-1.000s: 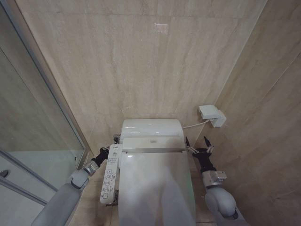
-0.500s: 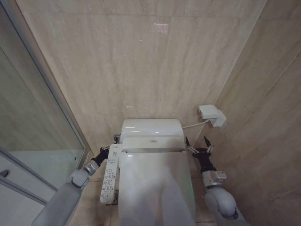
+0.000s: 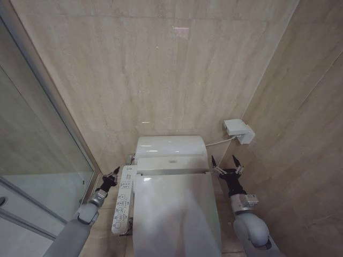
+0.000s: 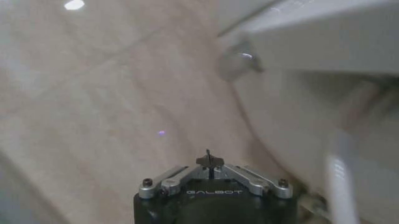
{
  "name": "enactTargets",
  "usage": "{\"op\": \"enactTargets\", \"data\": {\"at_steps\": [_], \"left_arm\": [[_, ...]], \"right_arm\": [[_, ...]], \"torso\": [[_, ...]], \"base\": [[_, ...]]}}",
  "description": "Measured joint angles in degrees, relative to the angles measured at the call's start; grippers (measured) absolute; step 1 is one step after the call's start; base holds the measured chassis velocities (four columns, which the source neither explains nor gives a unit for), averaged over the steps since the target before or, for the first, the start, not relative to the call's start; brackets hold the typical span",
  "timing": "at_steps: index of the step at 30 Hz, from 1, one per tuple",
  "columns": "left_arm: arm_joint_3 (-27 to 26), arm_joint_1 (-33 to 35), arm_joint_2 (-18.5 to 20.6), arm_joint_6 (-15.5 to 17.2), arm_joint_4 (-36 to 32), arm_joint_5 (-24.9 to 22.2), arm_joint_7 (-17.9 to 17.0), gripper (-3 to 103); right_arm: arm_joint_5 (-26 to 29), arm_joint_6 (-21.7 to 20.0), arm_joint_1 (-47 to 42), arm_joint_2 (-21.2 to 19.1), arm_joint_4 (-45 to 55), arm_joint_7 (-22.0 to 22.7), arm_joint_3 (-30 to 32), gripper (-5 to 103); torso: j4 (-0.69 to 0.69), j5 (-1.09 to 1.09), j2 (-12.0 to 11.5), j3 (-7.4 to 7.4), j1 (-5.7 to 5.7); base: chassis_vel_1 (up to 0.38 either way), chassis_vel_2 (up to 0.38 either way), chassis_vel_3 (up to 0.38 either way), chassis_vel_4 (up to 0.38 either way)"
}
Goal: Open the toilet lid, clean the toilet bowl with a toilet brush, close the toilet lid, and flush.
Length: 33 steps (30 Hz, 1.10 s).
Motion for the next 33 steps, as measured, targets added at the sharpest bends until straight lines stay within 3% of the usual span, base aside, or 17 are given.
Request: {"op": "enactTargets", "data": {"at_steps": [2,5,13,14,22,23,30,31,33], "left_arm": [[-0.41,0.44,0.0,0.56,-1.14,-0.91,-1.06,0],[-2.2,3.41,0.12,3.34,-8.87,-4.46,-4.75,0],[-7.29,9.7,-1.85,6.37,-22.49,-7.44,-9.57,2],[-7.74,10.29,-2.08,6.74,-23.61,-7.86,-9.84,28],[-12.13,18.26,-4.16,11.16,-37.34,-10.8,-12.02,28],[-12.54,19.62,-4.17,11.7,-39.02,-11.29,-12.09,61],[-14.61,26.17,-5.24,15.08,-47.49,-15.05,-12.02,61],[-14.73,26.93,-5.5,15.3,-48.35,-15.32,-11.92,88],[-14.82,27.74,-5.82,15.52,-49.19,-15.53,-11.72,88]], "right_arm": [[0.0,0.0,0.0,0.0,0.0,-0.01,0.0,100],[0.0,0.0,0.0,0.0,0.0,0.0,0.0,100],[0.0,0.0,0.0,0.0,-0.02,0.0,0.0,100],[0.0,0.0,0.0,0.0,-0.01,0.0,0.0,100],[0.0,0.0,-0.01,0.0,-0.02,0.0,0.0,100],[0.0,-0.01,-0.01,0.0,-0.02,0.0,0.0,100],[0.0,-0.01,-0.01,0.0,-0.02,0.0,0.0,100],[0.0,-0.01,0.0,0.0,-0.02,0.0,0.0,100],[0.0,-0.01,0.0,0.0,-0.02,0.0,0.0,100]], "torso": [[0.01,0.01,0.0,0.0,-0.01],[0.01,0.01,0.0,0.0,-0.01],[0.03,0.01,-0.01,0.01,-0.01],[0.03,0.02,-0.01,0.0,-0.01],[0.04,0.02,-0.01,0.0,-0.02],[0.04,0.02,-0.01,0.0,-0.02],[0.03,0.03,-0.01,0.0,-0.02],[0.03,0.02,-0.01,0.0,-0.02],[0.02,0.02,-0.01,0.0,-0.02]], "base": [[0.0,0.0,0.0,0.0],[0.0,0.0,0.0,0.0],[0.0,0.0,0.0,0.0],[0.0,0.0,0.0,0.0],[0.0,0.0,0.0,0.0],[0.0,0.0,0.0,0.0],[0.0,0.0,0.0,0.0],[0.0,0.0,0.0,0.0],[0.0,0.0,0.0,0.0]]}}
